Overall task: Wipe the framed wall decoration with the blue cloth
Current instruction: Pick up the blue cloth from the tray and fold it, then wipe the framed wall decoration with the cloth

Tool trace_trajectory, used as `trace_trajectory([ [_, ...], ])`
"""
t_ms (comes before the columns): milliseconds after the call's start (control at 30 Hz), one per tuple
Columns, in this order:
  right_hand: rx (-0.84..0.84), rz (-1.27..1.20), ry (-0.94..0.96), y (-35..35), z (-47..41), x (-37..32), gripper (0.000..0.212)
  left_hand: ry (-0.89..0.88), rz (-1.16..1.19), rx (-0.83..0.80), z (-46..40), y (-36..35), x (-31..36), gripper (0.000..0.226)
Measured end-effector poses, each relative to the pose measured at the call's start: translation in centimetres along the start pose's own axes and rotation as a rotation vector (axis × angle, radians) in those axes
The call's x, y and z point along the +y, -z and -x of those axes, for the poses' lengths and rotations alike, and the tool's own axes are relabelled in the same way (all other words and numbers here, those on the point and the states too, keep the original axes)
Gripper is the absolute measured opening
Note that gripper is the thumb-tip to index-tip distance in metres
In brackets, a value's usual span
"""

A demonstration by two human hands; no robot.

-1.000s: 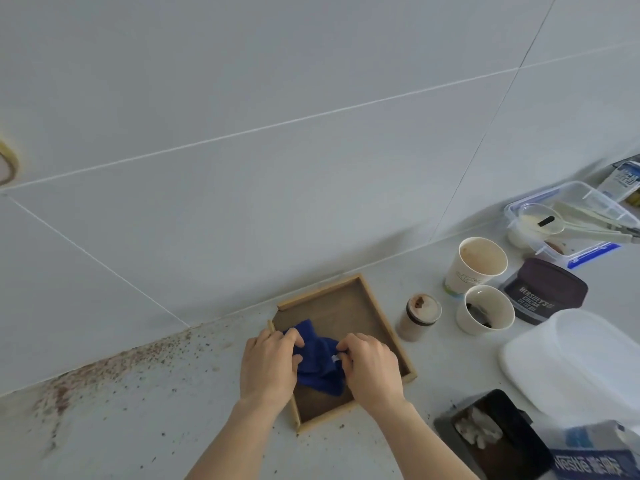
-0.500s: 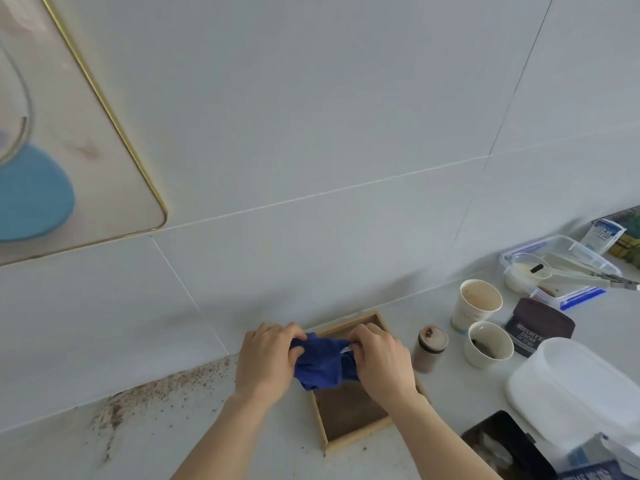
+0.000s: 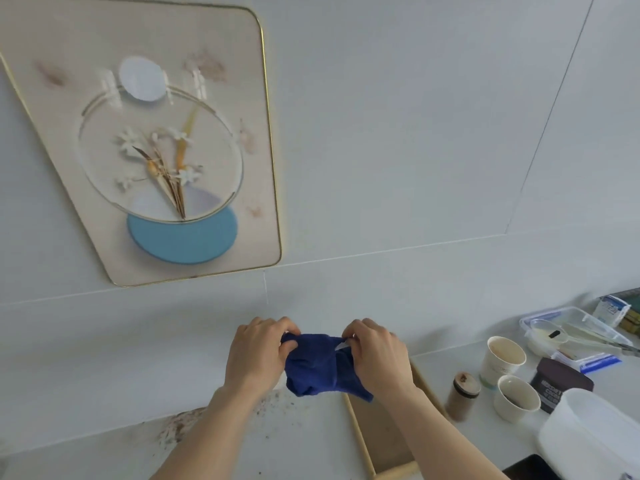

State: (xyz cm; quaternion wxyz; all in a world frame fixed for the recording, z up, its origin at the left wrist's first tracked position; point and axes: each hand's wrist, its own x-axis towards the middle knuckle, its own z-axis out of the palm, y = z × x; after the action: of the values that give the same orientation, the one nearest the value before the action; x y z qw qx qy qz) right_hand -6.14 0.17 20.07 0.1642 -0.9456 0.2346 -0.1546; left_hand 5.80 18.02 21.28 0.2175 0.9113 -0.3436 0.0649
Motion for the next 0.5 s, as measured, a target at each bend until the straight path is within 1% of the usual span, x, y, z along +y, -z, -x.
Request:
trace_trajectory([
  [200,0.021,-0.010,0.088,1.0,0.2,-7.4,0.024,0.072,0.038,0.090,2.3,5.8,-4.4,0.017],
  [333,0.033,-0.024,0.122,1.3,0.3,-11.3,0.024,0.131,0.106,0.140,3.6,8.6,-6.9,0.023],
  [400,0.024,-0.097,0.105,1.5,0.3,-12.9,0.024,0.140,0.123,0.157,4.0,9.8,-7.7,0.024],
  [500,0.030,-0.358,0.040,2.3,0.0,-14.7,0.025,0.130,0.184,0.180,4.3,11.3,-8.6,0.019],
])
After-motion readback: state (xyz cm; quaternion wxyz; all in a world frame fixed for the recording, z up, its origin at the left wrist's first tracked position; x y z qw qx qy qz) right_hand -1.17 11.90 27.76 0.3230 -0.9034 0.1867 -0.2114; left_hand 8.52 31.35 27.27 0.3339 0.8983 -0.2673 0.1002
